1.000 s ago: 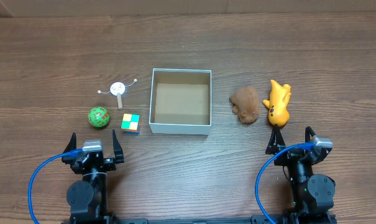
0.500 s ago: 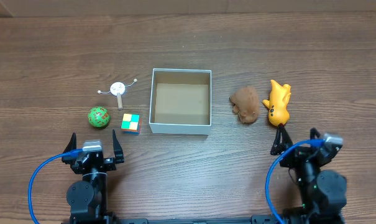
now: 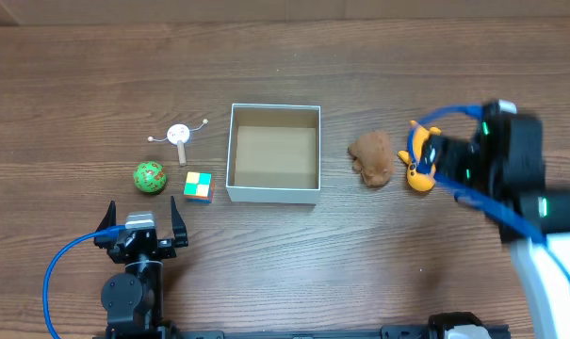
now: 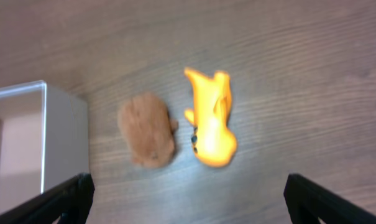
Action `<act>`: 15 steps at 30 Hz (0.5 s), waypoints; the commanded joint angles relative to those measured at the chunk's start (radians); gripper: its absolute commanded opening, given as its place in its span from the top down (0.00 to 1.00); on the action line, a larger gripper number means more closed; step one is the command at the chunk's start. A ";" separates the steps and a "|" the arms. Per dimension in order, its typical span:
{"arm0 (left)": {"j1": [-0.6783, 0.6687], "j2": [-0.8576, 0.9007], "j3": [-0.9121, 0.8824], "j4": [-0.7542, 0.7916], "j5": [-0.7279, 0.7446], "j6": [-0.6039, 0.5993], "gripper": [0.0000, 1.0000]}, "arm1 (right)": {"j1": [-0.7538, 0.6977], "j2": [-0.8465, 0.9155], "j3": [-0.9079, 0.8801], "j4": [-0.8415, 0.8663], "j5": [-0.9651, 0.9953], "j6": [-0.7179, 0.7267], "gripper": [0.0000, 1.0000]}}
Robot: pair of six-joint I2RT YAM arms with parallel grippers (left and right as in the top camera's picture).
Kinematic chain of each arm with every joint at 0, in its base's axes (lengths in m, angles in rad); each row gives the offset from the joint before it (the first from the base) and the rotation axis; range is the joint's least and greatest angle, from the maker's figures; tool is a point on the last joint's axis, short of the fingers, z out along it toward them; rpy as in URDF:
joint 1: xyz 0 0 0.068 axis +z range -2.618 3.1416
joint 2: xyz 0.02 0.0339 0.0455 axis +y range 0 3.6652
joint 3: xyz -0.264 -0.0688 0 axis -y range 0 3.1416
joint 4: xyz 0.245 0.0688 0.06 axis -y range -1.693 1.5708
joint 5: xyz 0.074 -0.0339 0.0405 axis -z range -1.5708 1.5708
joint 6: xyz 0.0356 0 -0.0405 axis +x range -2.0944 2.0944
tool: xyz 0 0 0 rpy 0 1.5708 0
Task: Pack container
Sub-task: 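Reach the right gripper over the brown plush hamster and grasp it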
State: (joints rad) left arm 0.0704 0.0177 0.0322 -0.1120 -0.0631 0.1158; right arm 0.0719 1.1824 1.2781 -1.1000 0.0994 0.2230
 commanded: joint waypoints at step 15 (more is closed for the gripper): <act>-0.006 -0.006 -0.008 0.003 0.011 0.019 0.00 | 0.024 0.361 0.240 0.082 -0.180 -0.179 0.00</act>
State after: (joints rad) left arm 0.0704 0.0177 0.0322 -0.1112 -0.0631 0.1158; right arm 0.0761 1.5276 1.4857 -1.0275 -0.0555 0.1055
